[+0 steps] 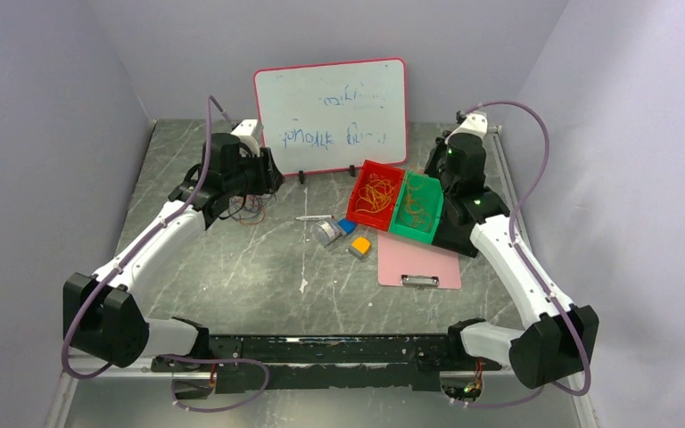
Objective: Untangle the cables
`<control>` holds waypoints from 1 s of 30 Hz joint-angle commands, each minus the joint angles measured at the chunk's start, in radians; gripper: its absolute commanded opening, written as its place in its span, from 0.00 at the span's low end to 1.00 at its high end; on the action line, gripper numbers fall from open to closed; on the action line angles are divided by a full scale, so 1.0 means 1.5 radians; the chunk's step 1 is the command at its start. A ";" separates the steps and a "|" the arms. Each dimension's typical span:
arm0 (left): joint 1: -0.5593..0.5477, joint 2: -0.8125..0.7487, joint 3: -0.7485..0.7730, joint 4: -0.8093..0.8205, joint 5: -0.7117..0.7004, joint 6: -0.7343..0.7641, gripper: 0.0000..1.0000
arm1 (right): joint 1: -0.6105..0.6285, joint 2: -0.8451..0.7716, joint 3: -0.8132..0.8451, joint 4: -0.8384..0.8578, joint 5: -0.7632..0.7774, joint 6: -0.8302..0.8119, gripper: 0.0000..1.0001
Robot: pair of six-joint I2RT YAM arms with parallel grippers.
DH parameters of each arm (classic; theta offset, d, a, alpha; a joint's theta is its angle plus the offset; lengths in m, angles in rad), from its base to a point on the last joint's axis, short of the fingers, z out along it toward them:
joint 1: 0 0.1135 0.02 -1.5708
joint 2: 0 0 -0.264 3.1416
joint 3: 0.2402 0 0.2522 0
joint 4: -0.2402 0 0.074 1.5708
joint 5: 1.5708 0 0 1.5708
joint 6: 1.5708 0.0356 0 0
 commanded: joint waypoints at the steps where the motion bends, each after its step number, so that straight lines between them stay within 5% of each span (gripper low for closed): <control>1: -0.003 0.009 0.011 -0.008 -0.011 -0.004 0.49 | -0.007 0.018 -0.014 -0.024 0.034 0.009 0.00; 30: -0.003 0.044 0.029 -0.032 -0.025 -0.009 0.48 | -0.017 0.299 0.077 -0.158 0.036 -0.058 0.00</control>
